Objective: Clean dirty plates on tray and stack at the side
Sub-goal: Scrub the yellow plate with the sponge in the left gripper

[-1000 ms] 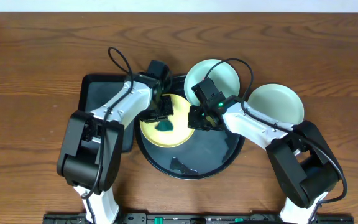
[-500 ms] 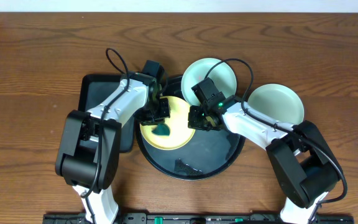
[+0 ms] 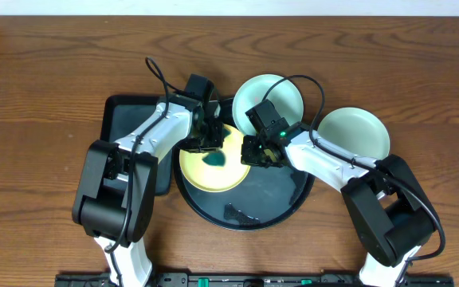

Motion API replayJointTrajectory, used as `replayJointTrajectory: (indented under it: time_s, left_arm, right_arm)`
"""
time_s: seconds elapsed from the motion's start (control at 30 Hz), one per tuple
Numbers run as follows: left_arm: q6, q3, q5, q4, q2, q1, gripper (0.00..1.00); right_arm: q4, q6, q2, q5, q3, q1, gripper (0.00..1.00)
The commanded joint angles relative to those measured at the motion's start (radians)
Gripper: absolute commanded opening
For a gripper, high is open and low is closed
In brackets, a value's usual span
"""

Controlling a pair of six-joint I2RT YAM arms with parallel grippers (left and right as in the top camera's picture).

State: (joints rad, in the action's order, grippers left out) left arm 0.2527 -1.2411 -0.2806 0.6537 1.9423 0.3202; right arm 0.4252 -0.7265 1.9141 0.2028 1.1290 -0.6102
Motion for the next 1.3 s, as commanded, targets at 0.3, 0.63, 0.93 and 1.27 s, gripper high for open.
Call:
replayJointTrajectory:
  time_s: [0.3, 0.63, 0.93, 1.27]
  left_arm:
    - [0.243, 0.007, 0.270, 0.192, 0.014, -0.002, 0.07]
    - [-0.161, 0.006, -0.184, 0.224, 0.014, -0.002, 0.07]
    - [-0.167, 0.007, -0.166, 0.069, 0.014, -0.002, 0.07]
    - [0.119, -0.003, 0.259, 0.045, 0.008, -0.002, 0.07]
  right_arm:
    - [0.005, 0.003, 0.017, -0.013, 0.003, -0.005, 0.01]
    - [0.004, 0.010, 0.017, -0.013, 0.003, -0.005, 0.01]
    - [0.004, 0.010, 0.017, -0.013, 0.003, -0.005, 0.01]
    - [0.005, 0.010, 0.017, -0.013, 0.003, -0.005, 0.01]
